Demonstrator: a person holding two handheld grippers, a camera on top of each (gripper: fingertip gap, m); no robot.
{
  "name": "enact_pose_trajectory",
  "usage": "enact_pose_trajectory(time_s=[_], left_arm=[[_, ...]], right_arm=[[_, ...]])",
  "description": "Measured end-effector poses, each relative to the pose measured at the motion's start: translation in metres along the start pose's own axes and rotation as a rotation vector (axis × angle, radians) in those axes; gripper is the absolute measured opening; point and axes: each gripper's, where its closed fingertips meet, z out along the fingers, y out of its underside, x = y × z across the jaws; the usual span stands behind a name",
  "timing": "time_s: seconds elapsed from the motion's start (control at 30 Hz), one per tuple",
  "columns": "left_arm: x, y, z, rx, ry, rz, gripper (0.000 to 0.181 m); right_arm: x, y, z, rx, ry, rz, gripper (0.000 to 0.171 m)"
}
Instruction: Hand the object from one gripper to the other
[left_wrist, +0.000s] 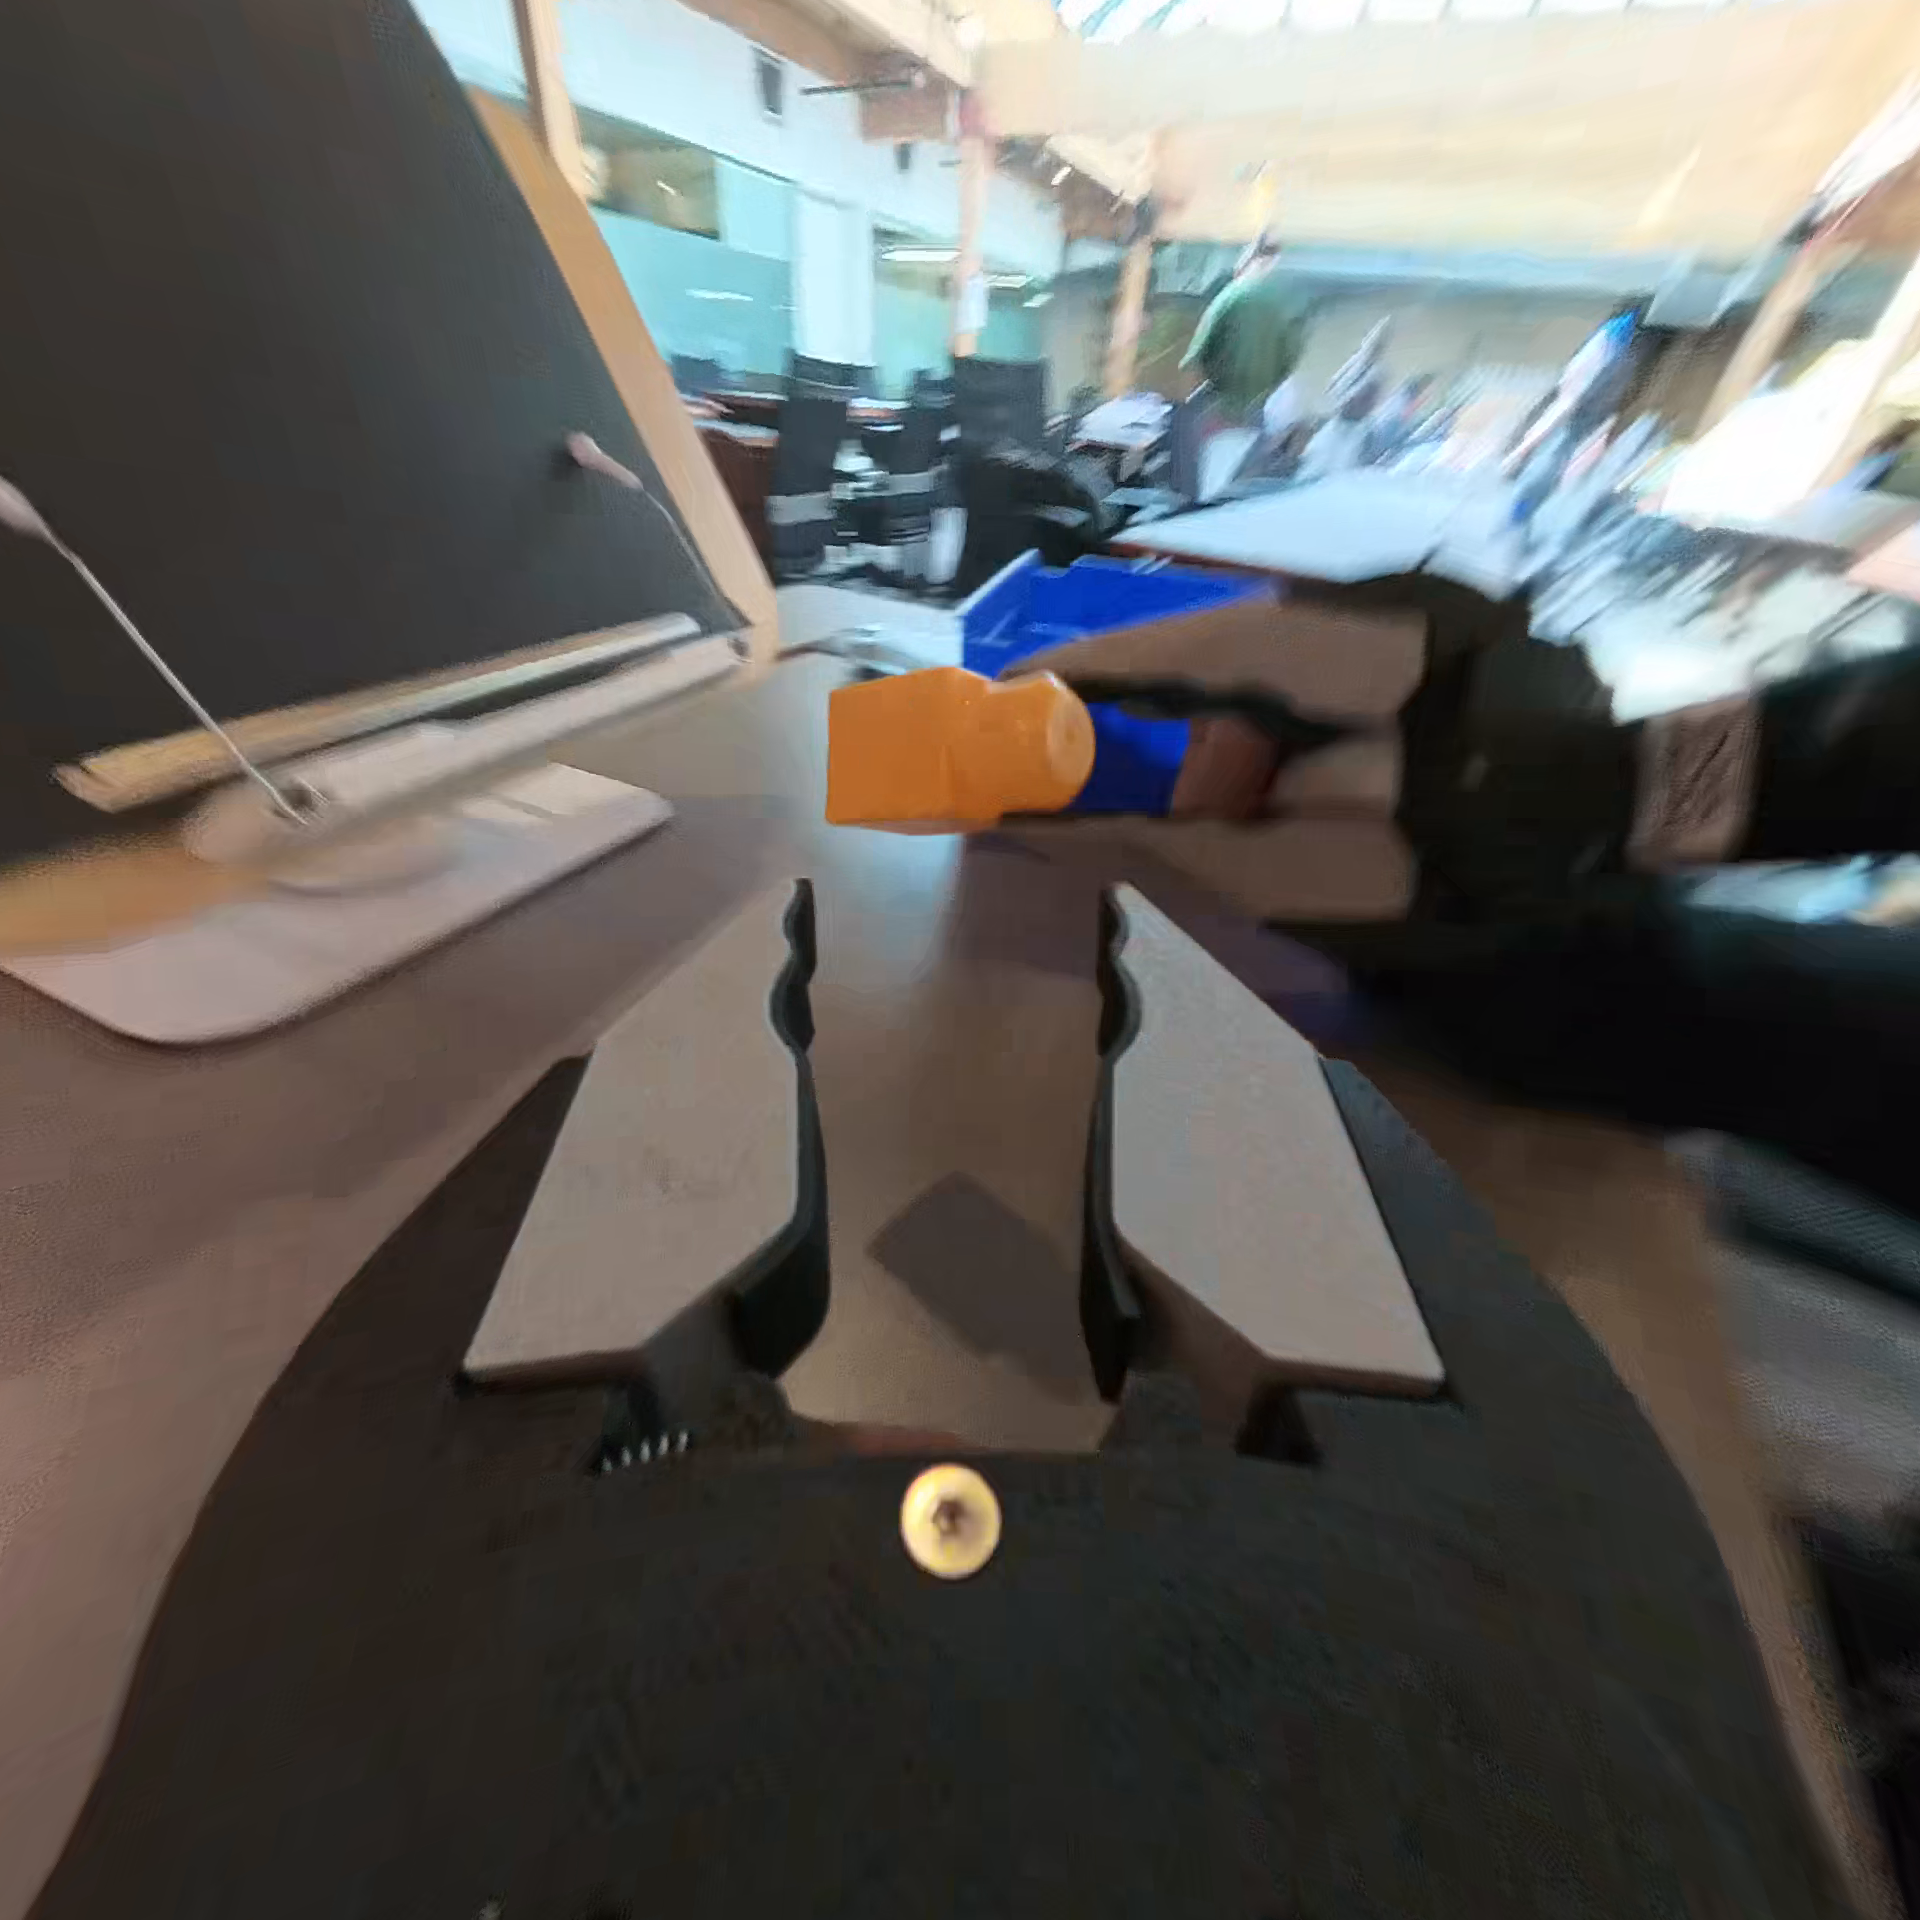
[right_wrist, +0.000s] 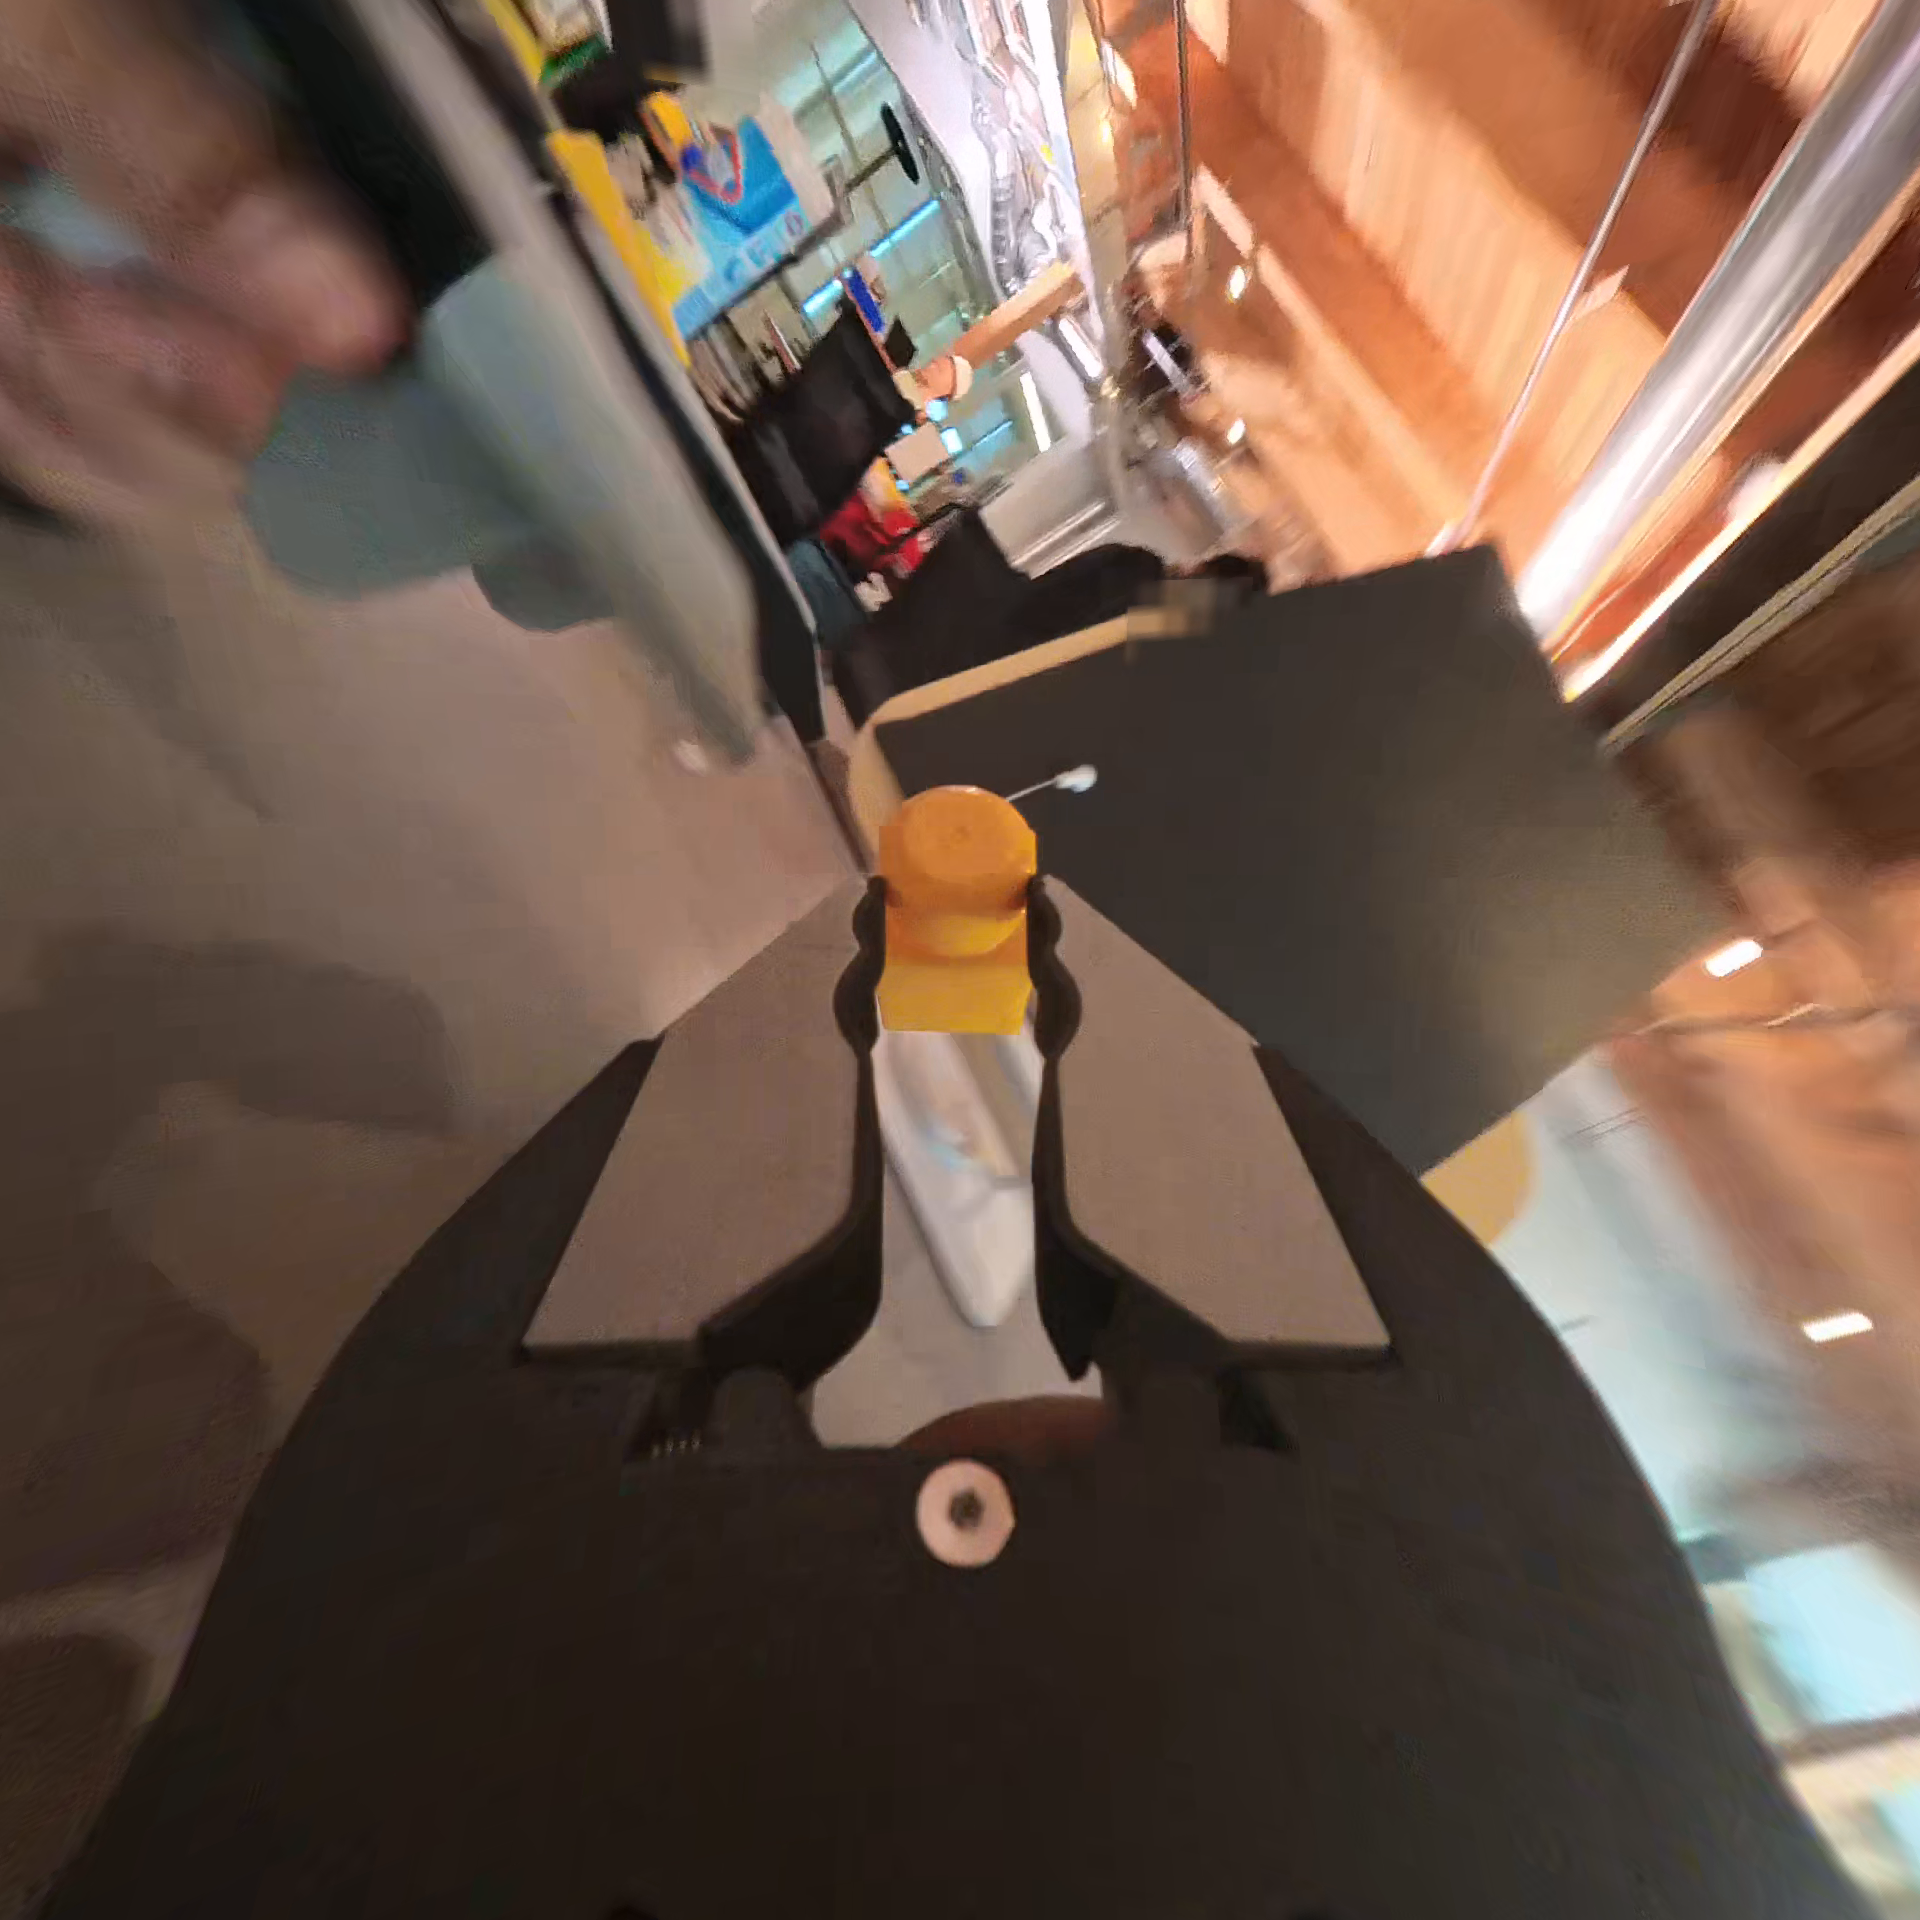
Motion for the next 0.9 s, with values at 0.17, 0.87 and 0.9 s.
enact_pose_trajectory(time_s=[0.17, 0.87, 0.9], left_arm=[[-0.011, -0.010, -0.010, 0.091, 0.215, -0.537, 0.065], [-0.032, -0.011, -0.021, 0.134, 0.177, -0.619, 0.038], [-0.036, -0.010, -0.022, 0.112, 0.114, -0.515, 0.038]], right_arm=[[-0.018, -0.017, -0.002, 0.043, 0.111, -0.479, 0.023], [-0.046, -0.028, -0.006, 0.112, -0.110, -0.090, 0.006], [-0.040, -0.015, -0.002, 0.044, -0.154, 0.076, 0.010]])
